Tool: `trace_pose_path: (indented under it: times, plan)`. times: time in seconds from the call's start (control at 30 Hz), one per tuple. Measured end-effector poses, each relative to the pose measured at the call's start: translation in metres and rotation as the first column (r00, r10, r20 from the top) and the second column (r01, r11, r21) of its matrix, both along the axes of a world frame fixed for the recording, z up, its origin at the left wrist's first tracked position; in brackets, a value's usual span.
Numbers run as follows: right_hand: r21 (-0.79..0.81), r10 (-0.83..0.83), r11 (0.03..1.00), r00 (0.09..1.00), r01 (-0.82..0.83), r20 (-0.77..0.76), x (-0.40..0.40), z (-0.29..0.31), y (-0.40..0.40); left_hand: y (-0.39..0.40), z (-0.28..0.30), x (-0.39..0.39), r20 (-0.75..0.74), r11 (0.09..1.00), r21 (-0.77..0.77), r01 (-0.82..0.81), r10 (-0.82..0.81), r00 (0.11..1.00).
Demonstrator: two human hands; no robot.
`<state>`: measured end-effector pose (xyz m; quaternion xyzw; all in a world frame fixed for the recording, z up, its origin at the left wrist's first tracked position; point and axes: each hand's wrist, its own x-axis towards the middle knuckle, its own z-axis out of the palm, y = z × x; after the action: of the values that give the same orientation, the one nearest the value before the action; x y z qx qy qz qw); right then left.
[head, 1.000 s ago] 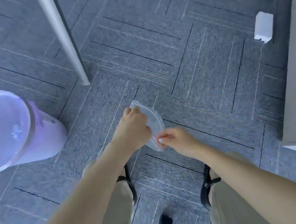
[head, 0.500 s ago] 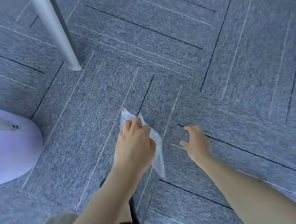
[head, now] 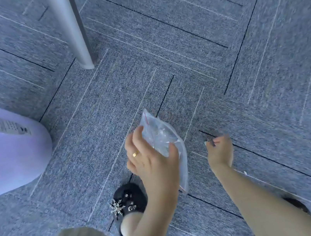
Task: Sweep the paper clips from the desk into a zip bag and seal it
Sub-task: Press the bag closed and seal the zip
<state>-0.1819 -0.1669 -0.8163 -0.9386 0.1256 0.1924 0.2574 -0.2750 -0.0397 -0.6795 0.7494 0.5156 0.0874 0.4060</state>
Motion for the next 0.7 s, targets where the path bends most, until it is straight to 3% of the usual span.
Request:
trace_pose_path:
  times: [0.07,0.17,0.33,0.43,0.5,0.57,0.7]
  plan:
    - [-0.007,-0.074,0.997,0.997,0.074,-0.012,-0.002,-0.002,0.000,-0.002,-0.001,-0.005,0.022,0.982,-0.129,-0.137,0.141,0.990]
    - [-0.087,0.019,0.996,1.000,-0.020,-0.007,-0.003,-0.005,0.000,-0.003,-0.002,-0.009,0.096,0.928,-0.341,-0.148,0.191,0.977]
    - [-0.248,0.255,0.930,0.962,-0.272,-0.100,0.006,0.001,0.000,-0.003,0.003,-0.006,0.097,0.934,-0.350,-0.075,0.115,0.989]
    - [-0.053,0.312,0.946,0.941,-0.321,-0.134,0.012,0.027,0.012,0.000,0.000,-0.005,0.109,0.948,-0.317,-0.045,0.083,0.991]
    - [0.217,0.244,0.947,0.970,-0.236,-0.007,0.009,0.062,0.024,0.001,-0.002,-0.005,0.108,0.954,-0.297,-0.049,0.085,0.990]
    - [0.390,0.248,0.874,0.956,-0.291,0.159,-0.003,0.107,0.034,0.001,-0.004,-0.005,0.097,0.956,-0.287,-0.060,0.091,0.991]
    - [0.368,0.465,0.752,0.836,-0.547,0.293,-0.032,0.155,0.047,0.007,0.002,0.003,0.090,0.968,-0.250,0.000,0.024,0.996]
